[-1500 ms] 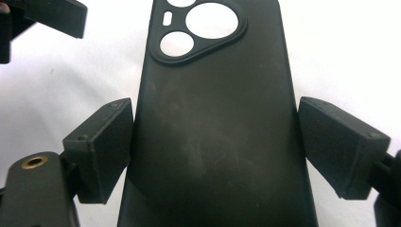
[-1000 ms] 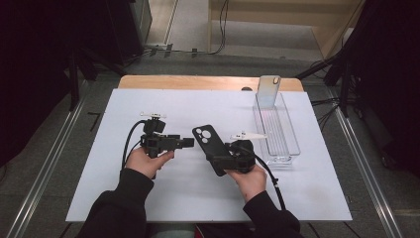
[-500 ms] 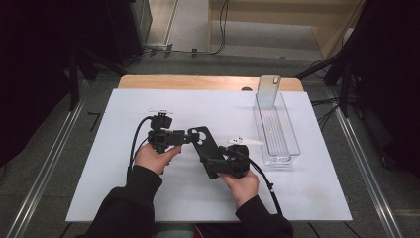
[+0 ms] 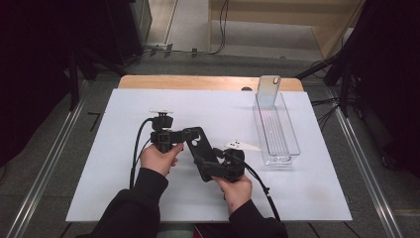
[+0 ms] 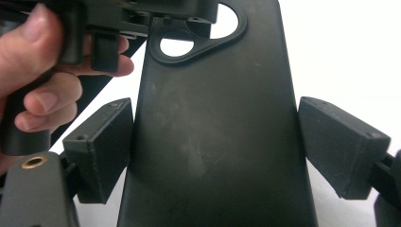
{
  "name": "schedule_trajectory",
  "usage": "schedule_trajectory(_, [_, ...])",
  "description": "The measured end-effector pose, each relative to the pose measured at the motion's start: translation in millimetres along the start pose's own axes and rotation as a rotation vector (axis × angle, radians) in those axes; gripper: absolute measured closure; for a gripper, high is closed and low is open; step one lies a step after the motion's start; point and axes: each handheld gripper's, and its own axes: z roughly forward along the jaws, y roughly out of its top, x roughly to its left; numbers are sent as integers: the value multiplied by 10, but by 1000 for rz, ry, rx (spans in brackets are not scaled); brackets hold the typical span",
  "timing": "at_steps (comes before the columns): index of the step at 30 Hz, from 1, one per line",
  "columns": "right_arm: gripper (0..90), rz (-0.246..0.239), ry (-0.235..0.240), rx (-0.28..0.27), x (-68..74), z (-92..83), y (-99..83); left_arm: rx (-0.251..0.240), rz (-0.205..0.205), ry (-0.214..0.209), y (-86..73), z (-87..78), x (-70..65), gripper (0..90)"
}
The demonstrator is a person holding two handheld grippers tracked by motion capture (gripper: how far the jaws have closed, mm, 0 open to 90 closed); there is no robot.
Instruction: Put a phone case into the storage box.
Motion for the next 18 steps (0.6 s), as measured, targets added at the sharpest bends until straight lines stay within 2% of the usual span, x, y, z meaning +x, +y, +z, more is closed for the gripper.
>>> schedule_trajectory(2, [128, 0, 3, -8, 7, 8, -7, 1, -14, -14, -5, -3, 7, 645])
schedule_trajectory(6, [128, -9, 7, -9, 7, 35, -22, -17, -31, -54, -6, -18, -5, 696])
schedule_trajectory(7, [127, -13, 14, -11, 4, 42, -24, -18, -19, -49, -10, -20, -20, 756])
schedule_trajectory(8, [127, -13, 15, -8, 7, 46, -25, -22, -9, -48, -14, -26, -30, 756])
schedule_trajectory(12, [126, -34, 15, -22, 17, 26, -17, -41, -20, -70, -12, -55, -33, 762])
schedule_trajectory(17, [120, -64, 9, -34, 37, 26, -11, -48, -47, -111, -2, -85, -24, 784])
schedule_trajectory(18, [120, -71, 6, -36, 38, 27, -11, -48, -67, -128, -1, -87, -17, 790])
